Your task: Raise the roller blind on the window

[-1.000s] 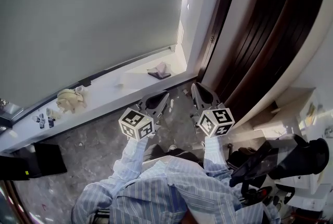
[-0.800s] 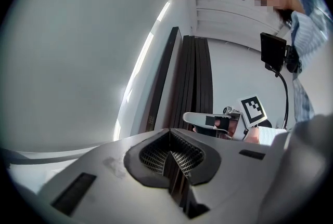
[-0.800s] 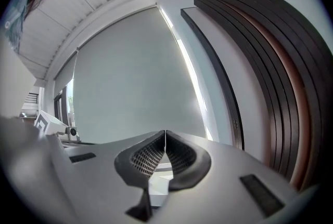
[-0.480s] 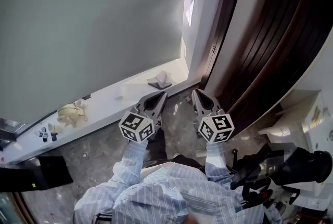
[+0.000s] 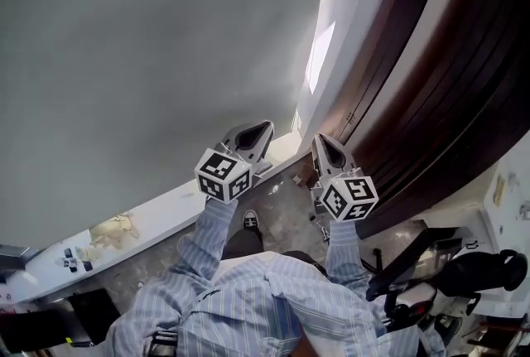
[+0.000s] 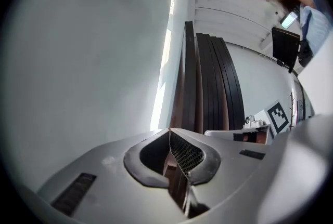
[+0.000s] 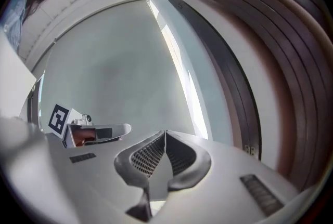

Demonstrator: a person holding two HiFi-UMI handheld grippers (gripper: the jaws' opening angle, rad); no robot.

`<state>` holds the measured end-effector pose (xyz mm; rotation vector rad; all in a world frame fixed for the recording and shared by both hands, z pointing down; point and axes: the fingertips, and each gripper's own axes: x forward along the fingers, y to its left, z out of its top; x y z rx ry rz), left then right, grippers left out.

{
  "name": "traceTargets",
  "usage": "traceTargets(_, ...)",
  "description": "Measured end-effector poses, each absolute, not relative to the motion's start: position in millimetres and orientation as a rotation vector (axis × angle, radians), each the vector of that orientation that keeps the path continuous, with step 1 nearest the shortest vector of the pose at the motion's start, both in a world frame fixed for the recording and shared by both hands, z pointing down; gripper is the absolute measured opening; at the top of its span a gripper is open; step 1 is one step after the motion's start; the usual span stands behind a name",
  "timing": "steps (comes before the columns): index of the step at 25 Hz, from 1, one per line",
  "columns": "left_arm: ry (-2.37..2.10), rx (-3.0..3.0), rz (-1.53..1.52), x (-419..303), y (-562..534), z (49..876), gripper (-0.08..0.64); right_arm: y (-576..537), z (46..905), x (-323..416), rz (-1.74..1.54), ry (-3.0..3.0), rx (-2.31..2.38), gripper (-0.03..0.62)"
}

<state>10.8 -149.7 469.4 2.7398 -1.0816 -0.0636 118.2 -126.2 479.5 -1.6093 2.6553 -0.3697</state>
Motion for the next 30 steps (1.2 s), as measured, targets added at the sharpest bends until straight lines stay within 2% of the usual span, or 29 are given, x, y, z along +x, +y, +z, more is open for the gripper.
traceTargets(5,-1.03,2.801,-0.028,1,-226,460,0.006,-176,480,97,-0.364,2.597,-1.689,0.009)
traceTargets(12,-1.182,2.72,-0.077,-30,-279,450,0.006,-207,472,100,-0.366,2.611,-1.73,0.009)
traceTargets(18,-1.303,2.613,-0.073,-67,-320,476,0.005,-251,480,92,-0.349,2.683,-1.683,0.011)
traceTargets(25,-1.494,2.502,-0.074,-101,-348,478,0.006,-300,441,75,-0.131,2.812,-1.582,0.012)
traceTargets(30,-1.587,2.416,-0.082,-139,-385,475,0.005,-329,426,53,-0.09,2.838,-1.502,0.012)
